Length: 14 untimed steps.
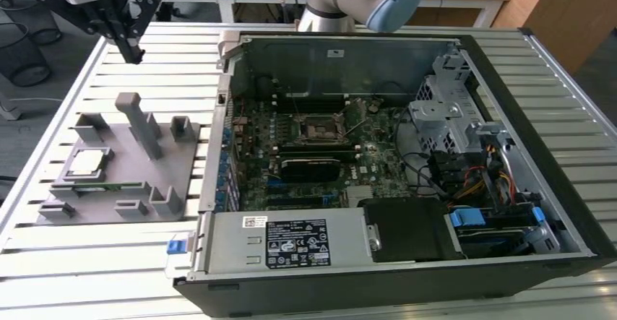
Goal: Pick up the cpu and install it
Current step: 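Reach for the cpu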
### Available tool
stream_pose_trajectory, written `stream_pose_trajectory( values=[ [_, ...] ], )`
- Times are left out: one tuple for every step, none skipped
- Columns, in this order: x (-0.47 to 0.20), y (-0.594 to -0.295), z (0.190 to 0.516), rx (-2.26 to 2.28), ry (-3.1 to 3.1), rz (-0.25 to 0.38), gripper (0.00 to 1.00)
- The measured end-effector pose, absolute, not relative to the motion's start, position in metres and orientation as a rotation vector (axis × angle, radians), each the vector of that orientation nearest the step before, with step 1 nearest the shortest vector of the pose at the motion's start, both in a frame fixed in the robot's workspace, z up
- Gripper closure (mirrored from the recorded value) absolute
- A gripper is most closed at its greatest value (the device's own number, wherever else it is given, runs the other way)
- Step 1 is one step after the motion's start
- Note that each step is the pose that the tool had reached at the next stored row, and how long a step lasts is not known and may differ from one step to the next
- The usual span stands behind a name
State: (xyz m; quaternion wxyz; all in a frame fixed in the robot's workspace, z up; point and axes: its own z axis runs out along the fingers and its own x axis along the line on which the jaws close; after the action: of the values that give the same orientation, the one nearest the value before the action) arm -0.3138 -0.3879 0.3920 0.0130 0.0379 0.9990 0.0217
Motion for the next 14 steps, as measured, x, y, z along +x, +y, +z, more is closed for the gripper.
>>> stream_pose_trajectory(
  values=[
    [-0.315,-0.388,0.392,0.118,3.113,0.068,0.89],
    [-0.317,-0.388,0.392,0.118,3.113,0.068,0.89],
    [-0.318,-0.388,0.392,0.118,3.112,0.068,0.89],
    [-0.320,-0.388,0.392,0.118,3.112,0.068,0.89],
    [-0.321,-0.388,0.392,0.118,3.112,0.068,0.89],
    [-0.323,-0.387,0.392,0.118,3.112,0.068,0.89],
    [-0.324,-0.387,0.392,0.118,3.112,0.068,0.89],
    [-0.325,-0.387,0.392,0.118,3.113,0.068,0.89],
    [-0.327,-0.387,0.392,0.118,3.113,0.068,0.89],
    [-0.328,-0.387,0.392,0.118,3.113,0.068,0.89],
    [-0.329,-0.387,0.392,0.118,3.113,0.068,0.89],
    [-0.330,-0.387,0.391,0.118,3.113,0.068,0.89],
    [-0.331,-0.387,0.391,0.118,3.112,0.068,0.89],
    [-0.333,-0.387,0.391,0.118,3.113,0.068,0.89]
  ],
)
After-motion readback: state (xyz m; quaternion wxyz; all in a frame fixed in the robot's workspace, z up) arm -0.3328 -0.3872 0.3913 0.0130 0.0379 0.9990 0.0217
